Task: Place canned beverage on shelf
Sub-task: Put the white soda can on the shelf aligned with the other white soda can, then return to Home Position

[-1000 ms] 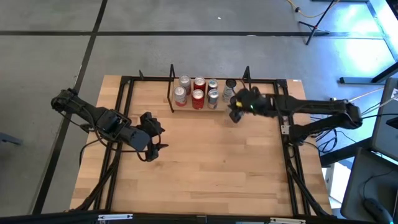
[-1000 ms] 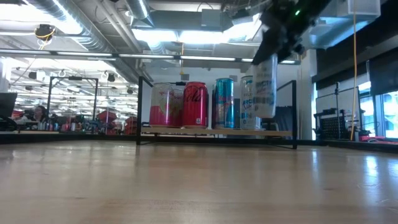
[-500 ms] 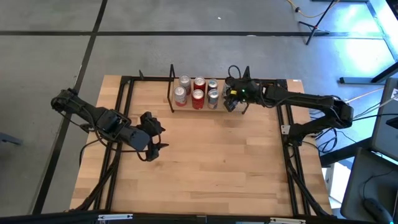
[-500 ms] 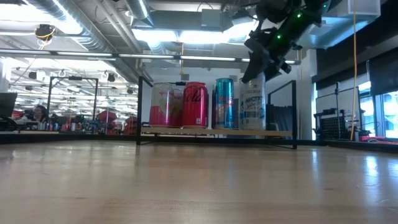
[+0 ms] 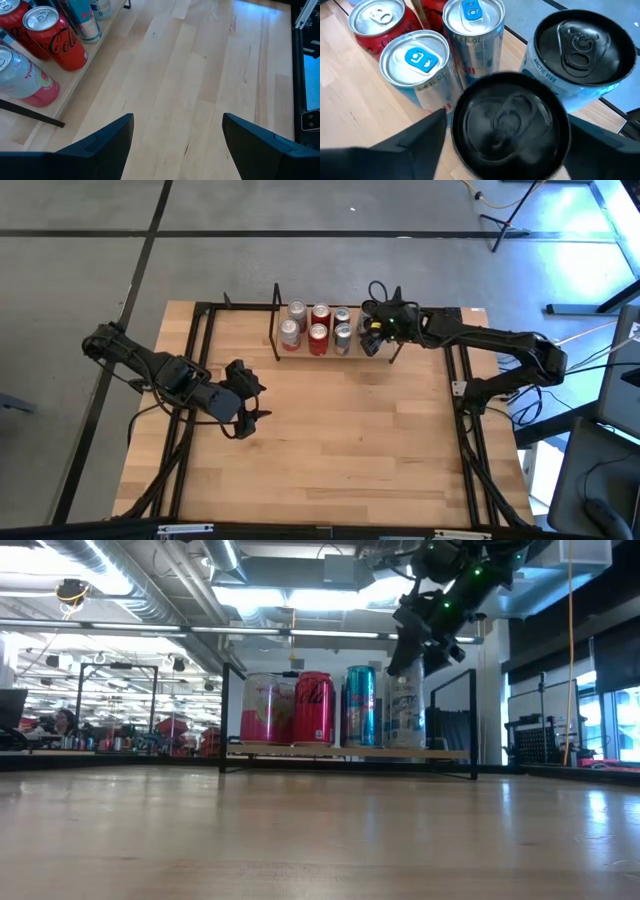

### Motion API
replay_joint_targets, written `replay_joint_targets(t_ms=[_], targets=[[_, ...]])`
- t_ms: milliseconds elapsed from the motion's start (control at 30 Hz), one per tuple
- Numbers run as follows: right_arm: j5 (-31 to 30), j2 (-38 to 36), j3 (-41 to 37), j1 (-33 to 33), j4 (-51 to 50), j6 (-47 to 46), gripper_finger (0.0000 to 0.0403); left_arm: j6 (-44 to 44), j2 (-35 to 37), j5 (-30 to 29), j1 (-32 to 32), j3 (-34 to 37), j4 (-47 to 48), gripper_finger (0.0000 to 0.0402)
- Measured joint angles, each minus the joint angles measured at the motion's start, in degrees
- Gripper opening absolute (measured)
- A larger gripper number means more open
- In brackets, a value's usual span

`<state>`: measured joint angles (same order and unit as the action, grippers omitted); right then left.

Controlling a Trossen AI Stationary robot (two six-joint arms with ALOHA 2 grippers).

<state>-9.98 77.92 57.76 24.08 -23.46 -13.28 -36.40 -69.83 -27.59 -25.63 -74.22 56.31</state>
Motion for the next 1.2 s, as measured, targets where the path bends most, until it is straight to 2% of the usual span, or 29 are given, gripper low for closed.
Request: replay_joint_targets(t_ms=[133, 267, 500, 633, 733, 800, 1067, 1133, 1200], targets=[[0.11, 0.04, 0.25, 0.00, -0.14, 0.12, 0.0368, 0.00, 0.01, 0.00, 0.00, 0.00, 0.00, 0.0291], [0.29, 0.06, 4.24, -0.04, -4.47, 2.05, 0.0390, -0.84, 0.00, -0.02, 0.00, 0.00, -0.22, 0.0291], [7.49, 0.04, 16.77, -1.15, -16.48, 1.44, 0.0398, -0.99, -0.23, -0.85, -0.02, 0.00, -1.54, 0.0290], [11.32, -1.73, 20.90, -6.63, -13.05, 1.75, 0.0387, 1.05, -0.33, 0.60, -0.24, 0.00, -2.28, 0.0273], [10.92, -3.64, 20.92, -11.54, -10.66, 1.65, 0.0350, 4.36, -0.32, 4.22, -0.20, 0.00, -4.04, 0.0239], [9.06, -4.44, 20.90, -15.07, -10.70, 1.01, 0.0312, 5.78, -0.20, 5.84, -0.20, 0.00, -4.91, 0.0207], [2.04, -6.52, 20.27, -25.29, -11.58, -0.90, 0.0099, 12.93, 1.60, 5.55, -3.45, 0.22, -6.38, 0.0044], [1.37, -7.90, 18.19, -26.65, -9.03, -1.46, 0.0048, 13.74, 3.13, 5.15, -4.54, 1.50, -7.93, 0.0015], [0.00, -9.71, 15.07, -27.41, -6.17, -2.71, 0.0014, 14.08, 5.31, 4.63, -5.76, 3.78, -10.66, 0.0006]])
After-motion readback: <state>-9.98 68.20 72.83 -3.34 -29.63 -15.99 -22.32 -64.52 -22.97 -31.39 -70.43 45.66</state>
